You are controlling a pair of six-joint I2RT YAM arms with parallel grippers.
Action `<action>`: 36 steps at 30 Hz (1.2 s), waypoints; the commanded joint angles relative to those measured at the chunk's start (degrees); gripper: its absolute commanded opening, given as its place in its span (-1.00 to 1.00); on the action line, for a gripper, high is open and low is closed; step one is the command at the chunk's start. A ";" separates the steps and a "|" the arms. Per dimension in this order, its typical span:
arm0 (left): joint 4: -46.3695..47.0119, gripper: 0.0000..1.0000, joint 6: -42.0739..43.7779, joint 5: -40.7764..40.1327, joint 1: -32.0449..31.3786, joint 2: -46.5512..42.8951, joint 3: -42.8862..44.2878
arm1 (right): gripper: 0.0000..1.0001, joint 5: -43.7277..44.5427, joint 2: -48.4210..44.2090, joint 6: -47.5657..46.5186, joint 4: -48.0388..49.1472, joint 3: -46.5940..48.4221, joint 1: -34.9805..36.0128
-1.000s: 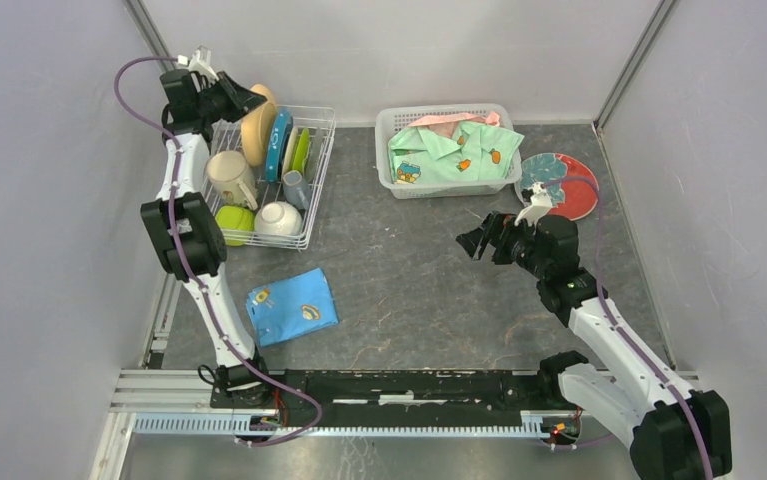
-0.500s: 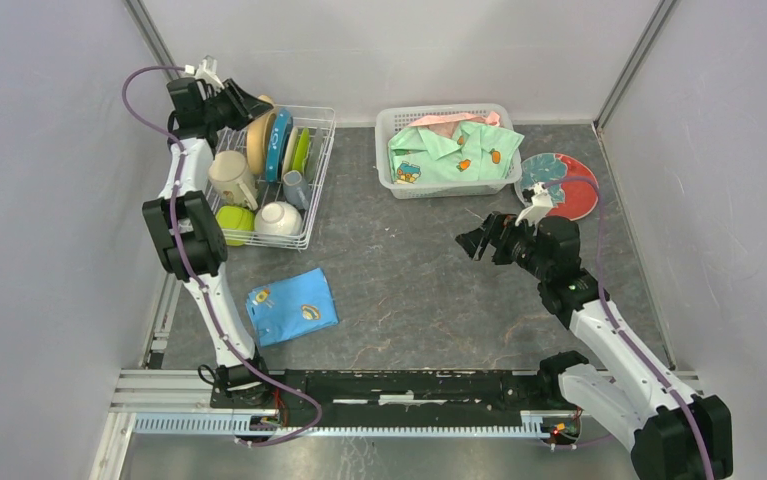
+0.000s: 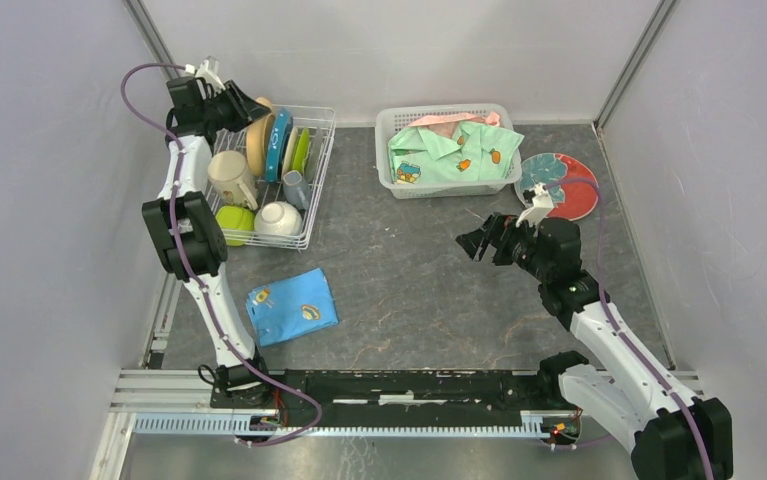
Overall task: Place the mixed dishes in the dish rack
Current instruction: Insert the plate into the dish rack.
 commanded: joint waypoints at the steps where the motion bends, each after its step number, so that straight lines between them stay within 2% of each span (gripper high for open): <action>1: -4.73 -0.18 8.40 -4.45 -0.25 -2.58 2.62 | 0.96 -1.08 -0.17 0.06 2.74 -0.73 0.33; 6: -3.57 -0.22 8.30 -2.13 -0.31 -2.23 2.52 | 0.96 -1.15 -0.07 0.11 3.17 -0.86 0.41; 12: -3.34 -0.12 7.81 -1.96 -0.57 -1.87 1.79 | 0.96 -1.80 0.27 0.53 3.91 -1.34 0.48; 13: -3.34 -0.08 7.97 -2.01 -0.59 -2.00 1.70 | 0.96 -1.88 0.22 0.51 3.83 -1.34 0.48; 15: -3.21 0.16 8.14 -1.82 -0.55 -2.33 1.77 | 0.96 -1.74 0.04 0.35 3.62 -1.43 0.56; 18: -2.30 0.17 8.23 -0.06 -0.68 -3.00 2.30 | 0.96 -1.61 -0.13 0.17 3.55 -1.36 0.56; 23: -2.00 0.21 8.21 -1.46 -0.66 -5.03 2.93 | 0.96 -1.63 -0.07 0.37 3.86 -1.56 0.52; 29: -3.81 0.04 10.17 -7.94 -0.69 -7.33 2.66 | 0.96 -1.61 -0.19 0.47 3.90 -1.70 0.66; 34: -4.70 -0.24 11.73 -8.33 -0.63 -7.77 1.65 | 0.96 -1.63 -0.24 0.53 4.12 -1.78 0.67; 36: -4.74 -0.27 11.90 -8.03 -0.79 -7.75 0.62 | 0.96 -1.71 -0.19 0.73 4.42 -1.95 0.56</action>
